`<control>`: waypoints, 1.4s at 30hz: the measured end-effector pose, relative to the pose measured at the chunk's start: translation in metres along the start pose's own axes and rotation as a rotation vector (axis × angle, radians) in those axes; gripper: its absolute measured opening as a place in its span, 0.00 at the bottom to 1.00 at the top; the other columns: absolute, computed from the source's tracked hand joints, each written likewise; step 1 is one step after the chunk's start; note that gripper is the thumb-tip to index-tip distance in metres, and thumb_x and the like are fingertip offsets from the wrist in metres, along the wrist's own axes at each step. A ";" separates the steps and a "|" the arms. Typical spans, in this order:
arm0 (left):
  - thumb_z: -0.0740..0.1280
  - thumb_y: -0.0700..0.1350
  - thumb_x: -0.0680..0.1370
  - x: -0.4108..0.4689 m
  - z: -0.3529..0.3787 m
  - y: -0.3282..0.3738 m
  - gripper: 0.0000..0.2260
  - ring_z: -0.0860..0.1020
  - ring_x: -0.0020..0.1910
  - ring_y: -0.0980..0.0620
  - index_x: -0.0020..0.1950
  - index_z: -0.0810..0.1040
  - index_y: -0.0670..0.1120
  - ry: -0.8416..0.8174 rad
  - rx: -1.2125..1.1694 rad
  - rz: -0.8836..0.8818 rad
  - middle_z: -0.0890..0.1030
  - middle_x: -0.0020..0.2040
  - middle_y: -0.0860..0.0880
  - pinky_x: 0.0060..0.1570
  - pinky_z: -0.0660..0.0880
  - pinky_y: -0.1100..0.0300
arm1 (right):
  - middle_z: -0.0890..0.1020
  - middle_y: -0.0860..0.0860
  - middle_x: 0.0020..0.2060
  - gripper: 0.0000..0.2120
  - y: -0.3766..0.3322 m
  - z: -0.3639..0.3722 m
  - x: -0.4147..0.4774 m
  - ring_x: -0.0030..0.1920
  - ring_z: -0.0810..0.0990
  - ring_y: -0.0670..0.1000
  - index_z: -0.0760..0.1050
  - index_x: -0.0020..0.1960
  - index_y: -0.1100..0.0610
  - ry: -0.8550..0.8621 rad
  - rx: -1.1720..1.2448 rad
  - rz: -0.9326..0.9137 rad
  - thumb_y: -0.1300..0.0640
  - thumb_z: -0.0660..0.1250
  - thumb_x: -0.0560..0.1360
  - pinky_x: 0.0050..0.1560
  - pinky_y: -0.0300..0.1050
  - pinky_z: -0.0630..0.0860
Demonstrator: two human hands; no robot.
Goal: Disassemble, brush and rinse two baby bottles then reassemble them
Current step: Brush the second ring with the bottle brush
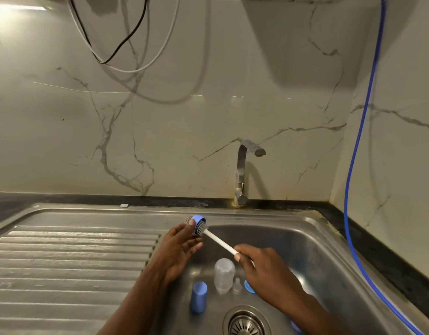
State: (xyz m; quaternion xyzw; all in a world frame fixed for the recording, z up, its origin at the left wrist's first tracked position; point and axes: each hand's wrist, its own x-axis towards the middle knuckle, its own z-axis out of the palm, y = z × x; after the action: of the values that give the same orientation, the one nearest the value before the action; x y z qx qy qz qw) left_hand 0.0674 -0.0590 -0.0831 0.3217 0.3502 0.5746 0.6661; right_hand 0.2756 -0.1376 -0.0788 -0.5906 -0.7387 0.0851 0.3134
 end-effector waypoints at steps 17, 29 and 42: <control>0.68 0.52 0.76 0.002 -0.004 0.004 0.22 0.83 0.53 0.40 0.64 0.74 0.38 -0.029 0.017 -0.111 0.82 0.55 0.34 0.48 0.82 0.51 | 0.77 0.49 0.34 0.11 -0.001 -0.009 -0.002 0.36 0.75 0.52 0.71 0.50 0.48 -0.118 -0.108 0.034 0.45 0.53 0.77 0.40 0.50 0.72; 0.72 0.56 0.69 -0.006 0.000 0.010 0.34 0.79 0.62 0.37 0.68 0.70 0.38 -0.278 -0.316 -0.170 0.78 0.62 0.33 0.58 0.77 0.40 | 0.68 0.48 0.27 0.14 -0.037 -0.030 -0.013 0.23 0.61 0.43 0.79 0.58 0.54 -0.590 0.865 0.384 0.49 0.57 0.83 0.21 0.33 0.59; 0.65 0.44 0.78 0.002 -0.004 0.004 0.19 0.82 0.49 0.42 0.64 0.73 0.34 -0.007 -0.033 -0.079 0.81 0.54 0.34 0.44 0.83 0.53 | 0.75 0.47 0.32 0.10 -0.024 -0.008 -0.007 0.37 0.76 0.53 0.75 0.48 0.51 -0.179 -0.007 0.035 0.51 0.56 0.81 0.38 0.44 0.71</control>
State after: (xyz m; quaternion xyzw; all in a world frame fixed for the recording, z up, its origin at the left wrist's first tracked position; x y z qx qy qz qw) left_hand 0.0622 -0.0565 -0.0817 0.2985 0.3508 0.5525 0.6947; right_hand 0.2613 -0.1527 -0.0634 -0.5944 -0.7538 0.1404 0.2426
